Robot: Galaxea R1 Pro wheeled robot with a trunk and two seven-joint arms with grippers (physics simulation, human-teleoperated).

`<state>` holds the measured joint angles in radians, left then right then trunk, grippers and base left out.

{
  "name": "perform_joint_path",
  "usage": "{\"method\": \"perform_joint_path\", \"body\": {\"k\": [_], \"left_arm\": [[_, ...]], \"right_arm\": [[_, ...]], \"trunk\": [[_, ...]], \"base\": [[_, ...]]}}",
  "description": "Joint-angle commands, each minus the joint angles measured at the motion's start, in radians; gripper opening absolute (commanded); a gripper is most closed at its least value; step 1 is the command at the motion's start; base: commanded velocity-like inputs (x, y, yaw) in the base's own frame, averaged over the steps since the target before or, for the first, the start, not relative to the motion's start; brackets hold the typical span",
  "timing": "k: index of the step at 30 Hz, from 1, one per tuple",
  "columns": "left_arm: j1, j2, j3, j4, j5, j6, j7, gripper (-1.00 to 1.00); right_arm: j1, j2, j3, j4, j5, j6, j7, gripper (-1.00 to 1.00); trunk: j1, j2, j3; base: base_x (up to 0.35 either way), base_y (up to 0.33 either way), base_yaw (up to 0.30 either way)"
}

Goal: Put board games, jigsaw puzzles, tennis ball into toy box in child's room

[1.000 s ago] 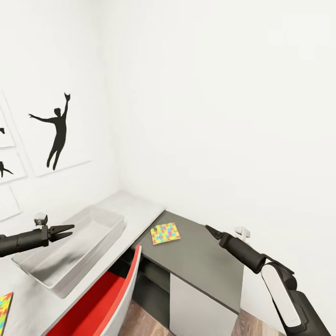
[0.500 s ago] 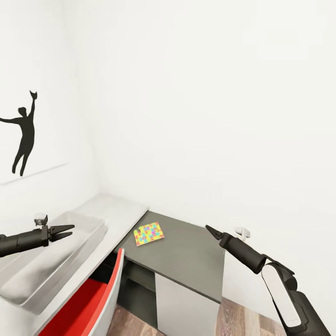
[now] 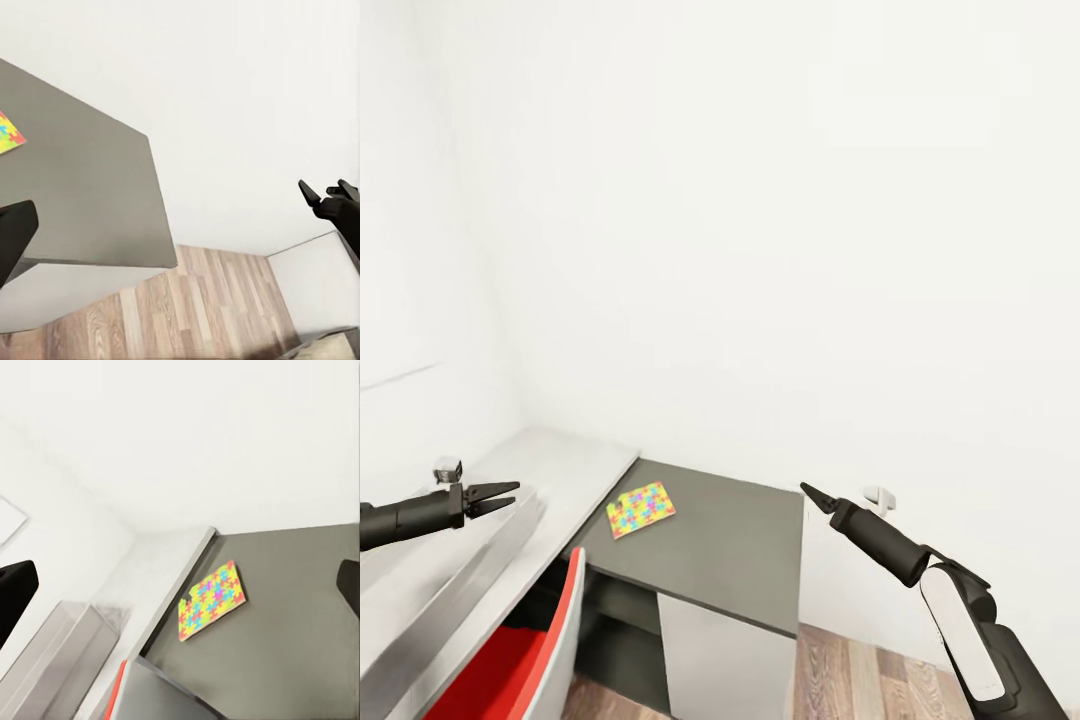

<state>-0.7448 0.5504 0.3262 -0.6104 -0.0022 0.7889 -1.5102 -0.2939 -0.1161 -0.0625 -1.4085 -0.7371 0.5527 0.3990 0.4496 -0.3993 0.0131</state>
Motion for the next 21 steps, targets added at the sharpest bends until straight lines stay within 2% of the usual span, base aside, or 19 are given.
{"method": "perform_joint_path", "body": {"k": [1,21], "left_arm": [[0.0,0.0,0.001,0.0,0.0,0.011,-0.004,1.0],[0.001,-0.001,-0.001,0.0,-0.001,0.01,-0.001,1.0]], "right_arm": [[-0.001,0.0,-0.001,0.0,-0.005,0.007,0.001,1.0],[-0.001,0.0,-0.002,0.014,-0.005,0.006,0.0,1.0]], "trunk": [[0.0,-0.001,0.0],[0.0,-0.001,0.011]], "base": [[0.0,0.0,-0.279],[0.0,0.0,-0.279]]}}
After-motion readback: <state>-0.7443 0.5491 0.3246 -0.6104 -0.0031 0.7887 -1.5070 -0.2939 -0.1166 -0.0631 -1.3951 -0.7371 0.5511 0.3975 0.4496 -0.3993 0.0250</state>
